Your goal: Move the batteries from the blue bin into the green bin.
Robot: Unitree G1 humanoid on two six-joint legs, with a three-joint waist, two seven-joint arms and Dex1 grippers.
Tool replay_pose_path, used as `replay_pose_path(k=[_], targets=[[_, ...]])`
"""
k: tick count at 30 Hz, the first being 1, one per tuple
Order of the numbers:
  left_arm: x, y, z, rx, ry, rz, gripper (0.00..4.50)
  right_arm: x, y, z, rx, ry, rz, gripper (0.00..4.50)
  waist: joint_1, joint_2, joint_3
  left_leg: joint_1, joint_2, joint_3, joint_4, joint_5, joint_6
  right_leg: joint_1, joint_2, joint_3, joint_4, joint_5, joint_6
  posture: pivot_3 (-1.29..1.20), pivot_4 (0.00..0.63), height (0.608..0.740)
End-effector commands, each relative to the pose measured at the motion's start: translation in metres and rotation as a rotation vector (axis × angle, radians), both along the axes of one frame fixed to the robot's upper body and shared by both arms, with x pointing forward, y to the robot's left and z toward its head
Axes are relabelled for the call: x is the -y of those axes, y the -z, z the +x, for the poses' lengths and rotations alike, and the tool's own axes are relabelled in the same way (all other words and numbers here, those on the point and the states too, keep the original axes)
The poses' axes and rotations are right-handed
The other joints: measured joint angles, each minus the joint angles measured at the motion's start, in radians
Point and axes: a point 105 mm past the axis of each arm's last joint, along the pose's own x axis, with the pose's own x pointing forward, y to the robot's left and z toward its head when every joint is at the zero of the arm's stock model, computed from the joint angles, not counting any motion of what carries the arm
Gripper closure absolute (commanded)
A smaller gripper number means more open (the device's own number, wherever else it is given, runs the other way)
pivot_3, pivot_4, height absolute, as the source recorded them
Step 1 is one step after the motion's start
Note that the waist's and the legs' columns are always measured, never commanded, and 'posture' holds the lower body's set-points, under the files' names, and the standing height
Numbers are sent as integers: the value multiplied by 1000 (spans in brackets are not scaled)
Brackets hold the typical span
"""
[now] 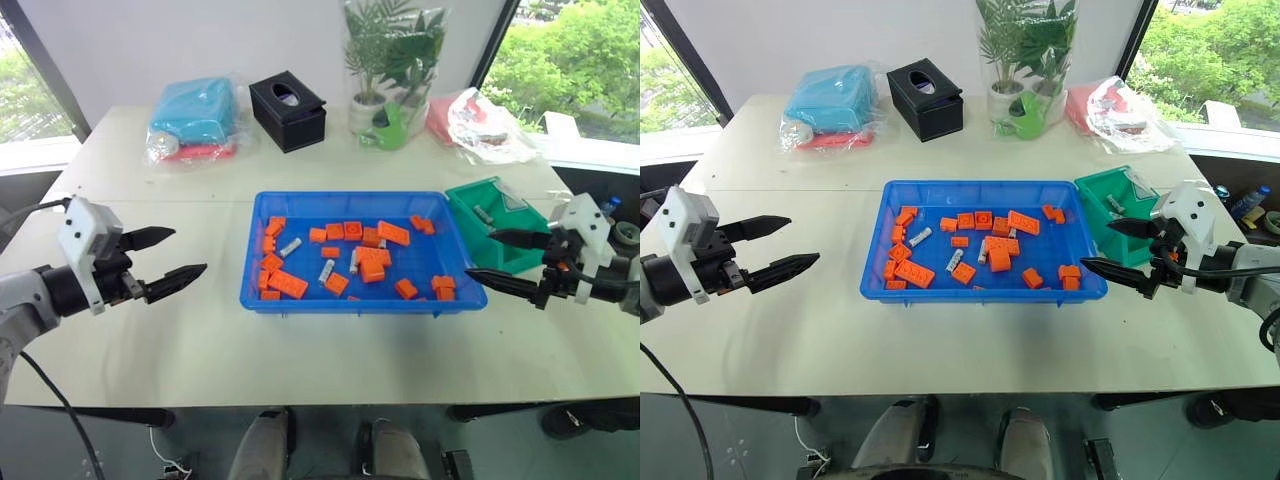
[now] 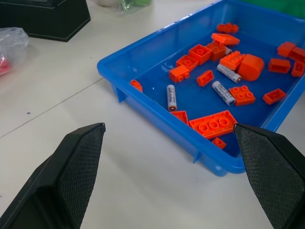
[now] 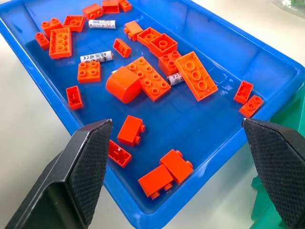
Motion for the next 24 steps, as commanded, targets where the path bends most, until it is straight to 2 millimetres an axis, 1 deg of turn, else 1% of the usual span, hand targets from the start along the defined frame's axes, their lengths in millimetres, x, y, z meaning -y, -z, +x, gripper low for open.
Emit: replay_pose_path(k=[1, 8, 11, 14, 17, 19, 21, 23, 24], targets=[[3, -12, -1, 59, 11, 10, 0, -1, -10, 0, 48, -11, 0, 44, 0, 1, 0, 0, 0, 0, 0, 0, 0, 0, 0, 0, 0, 0, 0, 0, 150, 661], [8, -11, 2, 55, 25, 2, 0, 2, -11, 3, 66, 10, -12, 44, 1, -3, -2, 2, 0, 1, 1, 0, 0, 0, 1, -1, 1, 2, 1, 0, 150, 661], [13, -12, 5, 70, 36, 9, 0, 2, -11, 8, 78, 5, -27, 44, 2, -3, -2, 2, 0, 3, 2, 0, 0, 0, 2, -1, 1, 2, 1, 0, 150, 661], [19, -12, 6, 68, 56, -4, 0, 0, -19, 18, 104, -4, -41, 44, 0, -4, -2, 3, -1, 6, 2, 0, 0, 1, 1, 0, 1, 4, 1, 0, 150, 661], [26, -9, 1, 36, 97, -43, 0, -6, -26, 23, 96, -44, -15, 44, -2, -3, -2, 4, 0, 8, 2, 0, 0, 1, 1, 1, 1, 3, 3, 0, 150, 661], [30, -7, -2, 27, 116, -29, 0, -13, -28, 28, 106, -80, -23, 44, -1, -4, -2, 4, 1, 8, 2, 0, 0, 1, 1, 1, 2, 4, 2, 0, 150, 661], [32, -7, -2, 32, 124, -16, 0, -26, -29, 36, 128, -127, -48, 44, -2, -4, -2, 5, 1, 8, 2, 0, 0, 1, 1, 1, 2, 4, 2, 0, 150, 661], [36, -9, -4, 27, 151, -21, 0, -48, -31, 46, 146, -201, -43, 44, -5, -4, -2, 5, 2, 8, 2, 0, 0, 0, 1, 1, 2, 4, 1, 0, 150, 661], [37, -8, -4, 23, 159, -12, 0, -62, -33, 53, 159, -246, -38, 44, -8, -4, -2, 5, 2, 8, 2, 0, 0, 0, 1, 1, 2, 5, 0, 0, 150, 661]])
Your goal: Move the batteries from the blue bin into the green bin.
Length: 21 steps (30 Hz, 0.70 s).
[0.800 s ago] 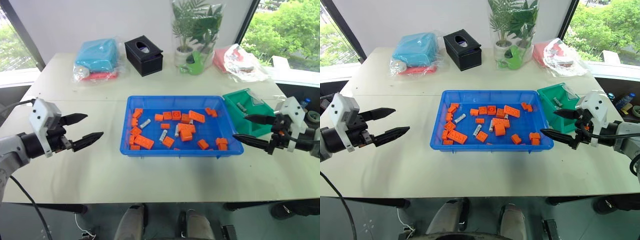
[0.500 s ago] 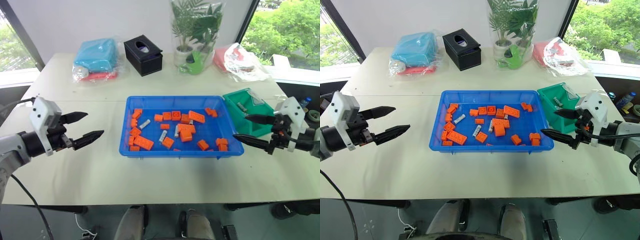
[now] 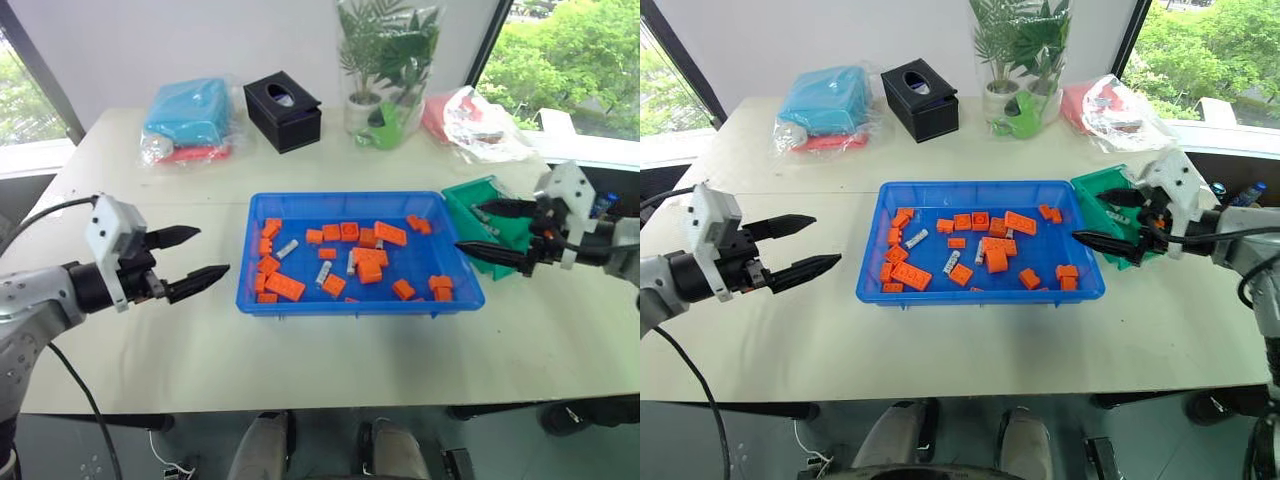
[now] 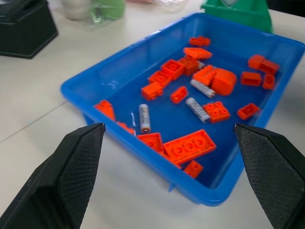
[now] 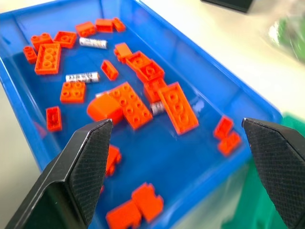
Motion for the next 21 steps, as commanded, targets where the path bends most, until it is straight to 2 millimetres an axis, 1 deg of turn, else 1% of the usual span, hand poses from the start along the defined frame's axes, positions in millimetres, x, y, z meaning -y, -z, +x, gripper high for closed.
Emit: replay_pose_path(k=[1, 4, 6, 9, 10, 13, 14, 16, 19, 21], targets=[[7, -9, -4, 28, 48, 37, 0, -43, -10, 16, 66, -147, -12, 44, -5, 0, 0, 0, 0, 0, 0, 0, 0, 0, 0, 0, 0, 0, 0, 0, 150, 661], [12, -8, -8, 24, 89, 63, 0, -93, -10, 34, 84, -290, -6, 44, -19, 0, 0, 0, 0, 0, 0, 0, 0, -3, 1, 0, 3, 1, -1, 0, 150, 661], [12, -10, -10, 23, 105, 81, 0, -122, -5, 44, 89, -377, -33, 44, -22, -1, 0, 0, 0, 0, 0, 0, 0, -5, 1, 0, 6, 1, -1, 0, 150, 661], [11, -10, -13, 27, 117, 119, 0, -155, 9, 60, 99, -471, -124, 44, -22, -2, 0, -1, -1, 1, 0, 2, 1, -8, 2, 1, 11, 3, 1, 0, 150, 661], [10, -10, -14, 28, 115, 127, 0, -165, 14, 64, 99, -502, -153, 44, -22, -3, -1, -1, -1, 3, 1, 3, 2, -10, 2, 3, 16, 4, 0, 0, 150, 661], [9, -11, -17, 31, 107, 136, 0, -186, 26, 73, 93, -554, -218, 44, -21, -6, -1, -2, -2, 9, 1, 4, 1, -15, 2, 5, 19, 4, 0, 0, 150, 661], [9, -10, -17, 32, 105, 137, 0, -190, 30, 74, 89, -561, -236, 44, -22, -7, 0, -1, -2, 10, 1, 5, 0, -16, 3, 6, 19, 4, 0, 0, 150, 661], [7, -12, -21, 49, 75, 141, 0, -207, 43, 77, 83, -585, -291, 44, -27, -9, 0, -1, -1, 12, 1, 6, -2, -18, 4, 10, 20, 5, -1, 0, 150, 661], [5, -15, -26, 70, 33, 136, 0, -226, 53, 81, 102, -559, -323, 44, -30, -9, 0, 1, 3, 14, 1, 6, -4, -19, 13, 23, 20, 5, -2, 0, 150, 661], [5, -16, -28, 80, 15, 130, 0, -232, 57, 84, 118, -537, -335, 44, -29, -9, 0, 1, 9, 16, 1, 5, -7, -22, 18, 25, 20, 6, -4, 0, 150, 661]])
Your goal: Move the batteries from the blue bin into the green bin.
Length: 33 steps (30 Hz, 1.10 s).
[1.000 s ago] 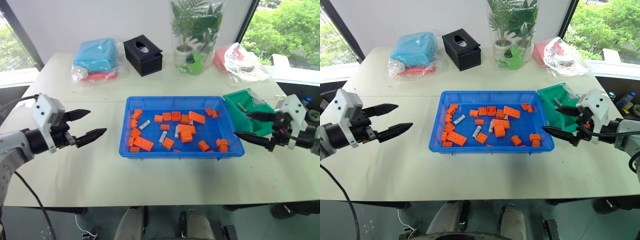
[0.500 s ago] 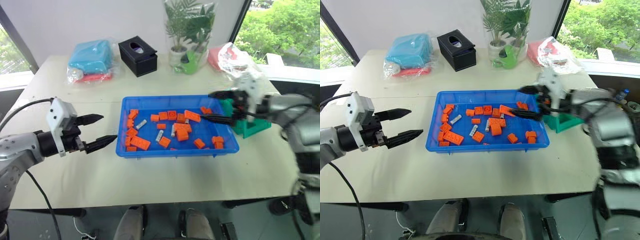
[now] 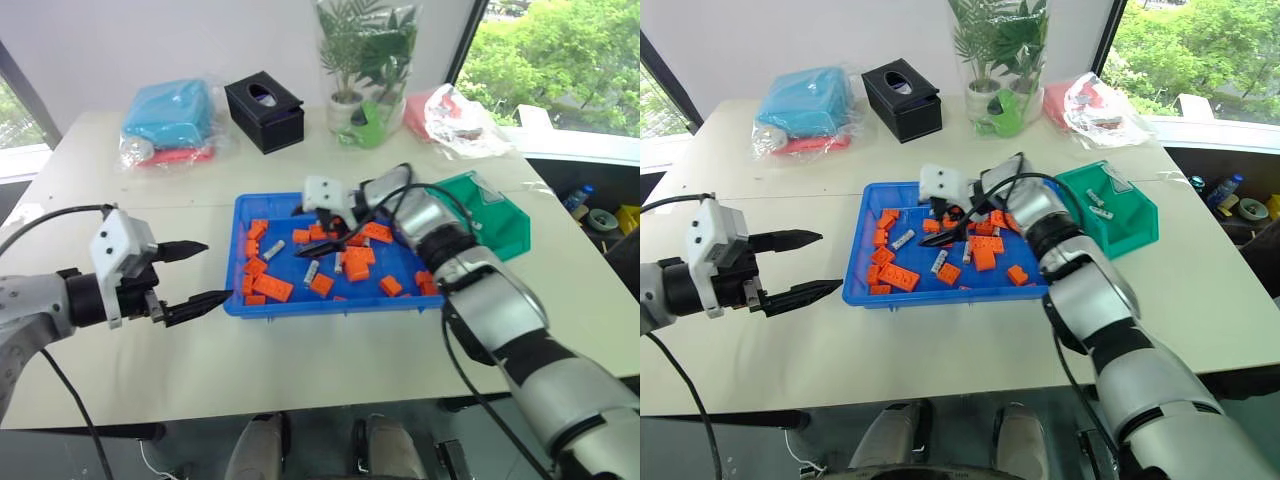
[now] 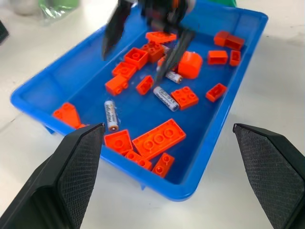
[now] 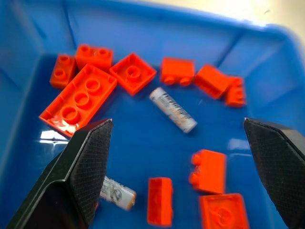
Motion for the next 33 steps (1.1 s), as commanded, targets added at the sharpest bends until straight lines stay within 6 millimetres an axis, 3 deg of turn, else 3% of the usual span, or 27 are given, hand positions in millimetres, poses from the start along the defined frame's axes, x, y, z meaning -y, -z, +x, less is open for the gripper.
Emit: replay_pose_path(k=[1, 13, 21, 28, 31, 33], targets=[[0, -14, -6, 73, -33, -8, 0, -11, -8, 8, 106, 30, -4, 44, 4, 0, 0, 0, 1, 0, -1, 0, 0, -1, 1, 0, 1, -1, -1, 0, 150, 661], [-8, -13, -16, 66, -137, -56, 0, -37, 8, 11, 201, 110, 3, 44, 3, -2, -1, 1, 3, 4, 1, 1, -1, -9, 1, 4, 14, -2, -11, 0, 150, 661], [-32, -4, -9, 5, -178, -55, 0, -37, 25, 6, 162, 101, -19, 44, 4, -2, -1, 1, 4, 4, 1, 1, -2, -10, 1, 4, 15, -3, -11, 0, 150, 661], [-30, -7, -1, 12, -131, -51, 0, -34, 35, 2, 93, 106, -32, 44, 3, -3, -2, 1, 4, 5, 1, 1, -2, -10, 2, 4, 15, -3, -11, 0, 150, 661], [-26, -9, 1, 22, -116, -50, 0, -32, 38, 0, 61, 110, -35, 1167, 2, -3, -2, 1, 4, 5, 1, 1, -2, -10, 2, 4, 15, -3, -11, 0, 150, 661], [-24, -10, 2, 29, -108, -49, 0, -31, 41, -1, 46, 111, -39, 2215, 2, -3, -2, 1, 4, 5, 1, 1, -2, -10, 2, 4, 15, -2, -11, 0, 150, 661]])
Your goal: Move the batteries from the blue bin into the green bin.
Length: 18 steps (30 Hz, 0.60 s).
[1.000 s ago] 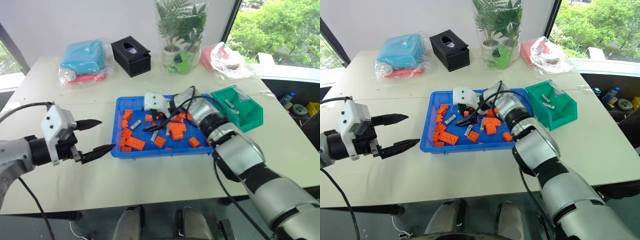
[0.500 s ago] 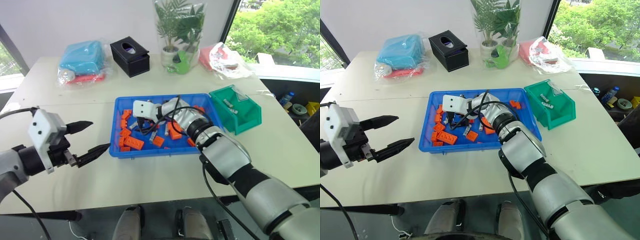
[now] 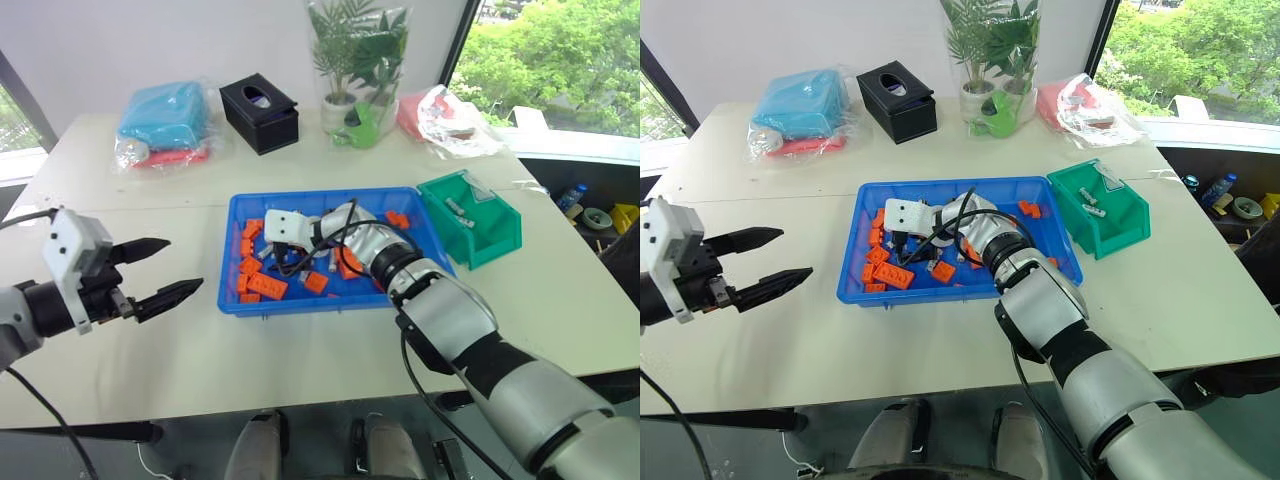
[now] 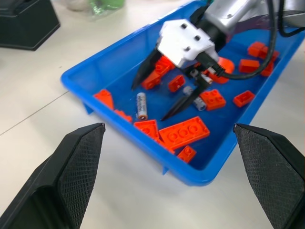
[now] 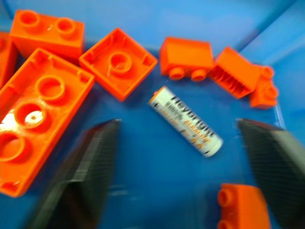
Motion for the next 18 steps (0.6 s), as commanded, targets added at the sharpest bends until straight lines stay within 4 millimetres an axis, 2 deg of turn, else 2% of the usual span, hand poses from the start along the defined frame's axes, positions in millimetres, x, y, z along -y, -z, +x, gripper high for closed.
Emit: replay_pose_path(k=[1, 2, 17, 18], targets=[[5, -9, 1, 47, 23, 24, 0, 0, 2, -2, -26, 4, 11, 2727, 0, 0, 0, 0, 0, 0, 0, 0, 0, 0, 0, 0, 0, 0, 0, 0, 150, 661], [5, -9, 2, 50, 25, 25, 0, 1, 3, -2, -24, 5, 8, 3291, 0, 0, 0, 1, 0, 0, 0, 0, 0, 1, 0, 0, 0, 0, 0, 0, 150, 661], [9, -11, 6, 70, 27, 29, 0, 0, 3, 0, -16, 14, -12, 3291, 1, -1, -1, 2, 0, 1, 0, 0, 0, 1, 0, 0, 1, 0, 0, 0, 150, 661], [9, -11, 7, 72, 27, 29, 0, 0, 4, -1, -26, 14, -12, 3559, 1, -1, -1, 2, 0, 1, 0, 0, 0, 1, 0, 0, 1, 0, 0, 0, 150, 661]])
